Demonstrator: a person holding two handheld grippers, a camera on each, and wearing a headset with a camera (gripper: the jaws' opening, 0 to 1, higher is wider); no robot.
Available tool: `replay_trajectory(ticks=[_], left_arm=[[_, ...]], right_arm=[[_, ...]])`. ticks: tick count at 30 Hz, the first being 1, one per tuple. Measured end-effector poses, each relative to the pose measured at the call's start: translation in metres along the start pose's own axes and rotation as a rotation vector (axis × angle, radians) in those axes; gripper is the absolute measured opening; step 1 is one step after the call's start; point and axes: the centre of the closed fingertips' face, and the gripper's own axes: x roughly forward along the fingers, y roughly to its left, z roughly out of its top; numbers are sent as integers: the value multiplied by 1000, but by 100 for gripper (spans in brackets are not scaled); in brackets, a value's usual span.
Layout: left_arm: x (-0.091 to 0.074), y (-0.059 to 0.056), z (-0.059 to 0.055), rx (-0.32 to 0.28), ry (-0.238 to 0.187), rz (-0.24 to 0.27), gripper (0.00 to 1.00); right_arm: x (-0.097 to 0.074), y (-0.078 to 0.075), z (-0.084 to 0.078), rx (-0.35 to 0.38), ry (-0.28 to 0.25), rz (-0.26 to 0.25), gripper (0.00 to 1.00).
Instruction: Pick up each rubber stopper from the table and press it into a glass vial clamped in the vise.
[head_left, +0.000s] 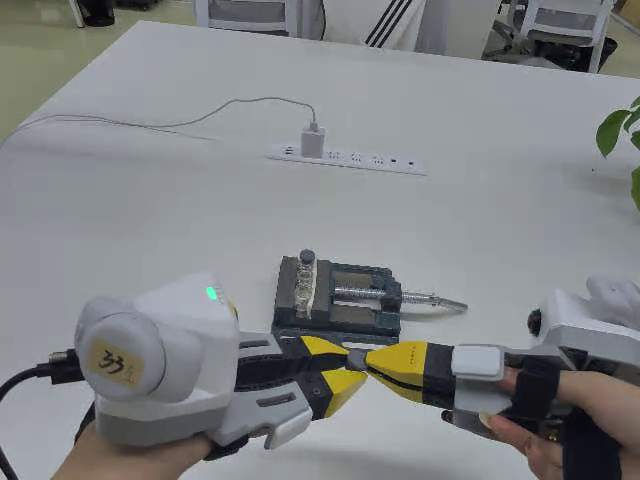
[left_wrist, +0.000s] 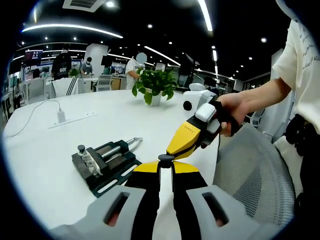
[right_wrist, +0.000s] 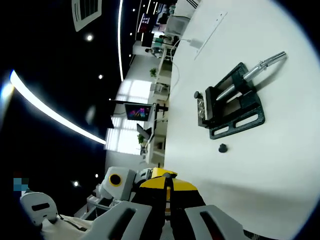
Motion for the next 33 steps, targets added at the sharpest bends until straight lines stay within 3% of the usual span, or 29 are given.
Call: replay_trajectory(ticks=[18,22,26,29,33], left_arm=[[-4,-3,0,21,5,-16,4],[-3,-4,1,28,10,-18,4],[-2,-3,2,31,15,-16,4],[-2,-2,1,27,20,-13,4],[-2,-2,0,23,27,-15,4]], right_arm=[[0,3,-6,0,14,17,0],[-1,4,-5,-45,11,27,0],[-2,7,-4,-151,4,30,0],[-3,9,-1,-201,-7,22,17],[-6,0,-3,-358,28,-34,36]])
